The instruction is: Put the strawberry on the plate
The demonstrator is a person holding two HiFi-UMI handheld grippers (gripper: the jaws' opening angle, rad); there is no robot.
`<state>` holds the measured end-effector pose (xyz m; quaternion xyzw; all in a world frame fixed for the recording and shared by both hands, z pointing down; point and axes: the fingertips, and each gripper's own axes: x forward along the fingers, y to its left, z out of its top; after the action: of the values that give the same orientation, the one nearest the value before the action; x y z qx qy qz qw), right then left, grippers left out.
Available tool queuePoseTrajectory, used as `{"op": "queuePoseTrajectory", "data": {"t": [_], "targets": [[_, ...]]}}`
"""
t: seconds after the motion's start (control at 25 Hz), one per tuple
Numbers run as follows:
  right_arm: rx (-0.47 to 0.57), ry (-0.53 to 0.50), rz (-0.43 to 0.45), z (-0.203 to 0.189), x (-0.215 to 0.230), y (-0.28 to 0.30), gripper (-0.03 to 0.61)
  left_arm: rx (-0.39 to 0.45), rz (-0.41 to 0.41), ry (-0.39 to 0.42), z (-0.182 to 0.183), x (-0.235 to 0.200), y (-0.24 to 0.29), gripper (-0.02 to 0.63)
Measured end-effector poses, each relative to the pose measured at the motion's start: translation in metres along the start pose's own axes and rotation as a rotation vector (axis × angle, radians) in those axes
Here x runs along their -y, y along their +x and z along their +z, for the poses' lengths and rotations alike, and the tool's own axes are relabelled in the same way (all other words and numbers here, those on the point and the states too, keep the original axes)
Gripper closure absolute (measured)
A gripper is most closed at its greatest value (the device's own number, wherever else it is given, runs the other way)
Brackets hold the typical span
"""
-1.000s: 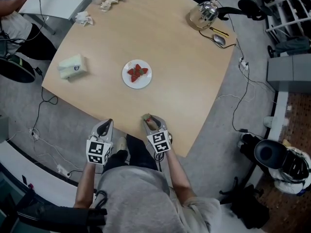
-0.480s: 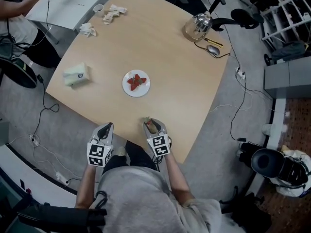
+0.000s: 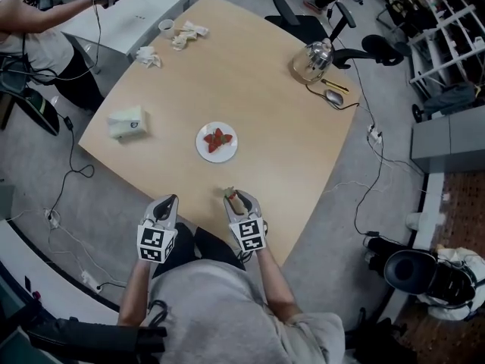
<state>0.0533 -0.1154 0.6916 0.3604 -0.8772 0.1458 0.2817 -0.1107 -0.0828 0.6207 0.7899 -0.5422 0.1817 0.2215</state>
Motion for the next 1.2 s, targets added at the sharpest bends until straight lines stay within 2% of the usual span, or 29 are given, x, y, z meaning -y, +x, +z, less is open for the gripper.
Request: {"op": "queuePoseTrajectory", "data": {"t": [0.16, 0.52, 0.88, 1.2], "targets": [[0.033, -0.004, -0.002, 0.017, 0.003, 0.003, 0.425, 0.001, 0.015, -0.011, -0.001, -0.007, -0.004, 0.594], [0.036, 0.003, -0.032, 0.037, 0.011, 0.017, 0.425, 0.005, 0.007, -0.027, 0.004, -0.022, -0.002, 0.594], [0.037, 0.005, -0.086, 0.056, 0.028, 0.045, 0.425, -0.013, -0.039, -0.003, 0.021, -0.048, 0.028, 0.594], [-0.007, 0.049, -0.109, 0.055, 0.048, 0.079, 0.425, -0.050, -0.066, 0.009, 0.029, -0.068, 0.050, 0.594]]}}
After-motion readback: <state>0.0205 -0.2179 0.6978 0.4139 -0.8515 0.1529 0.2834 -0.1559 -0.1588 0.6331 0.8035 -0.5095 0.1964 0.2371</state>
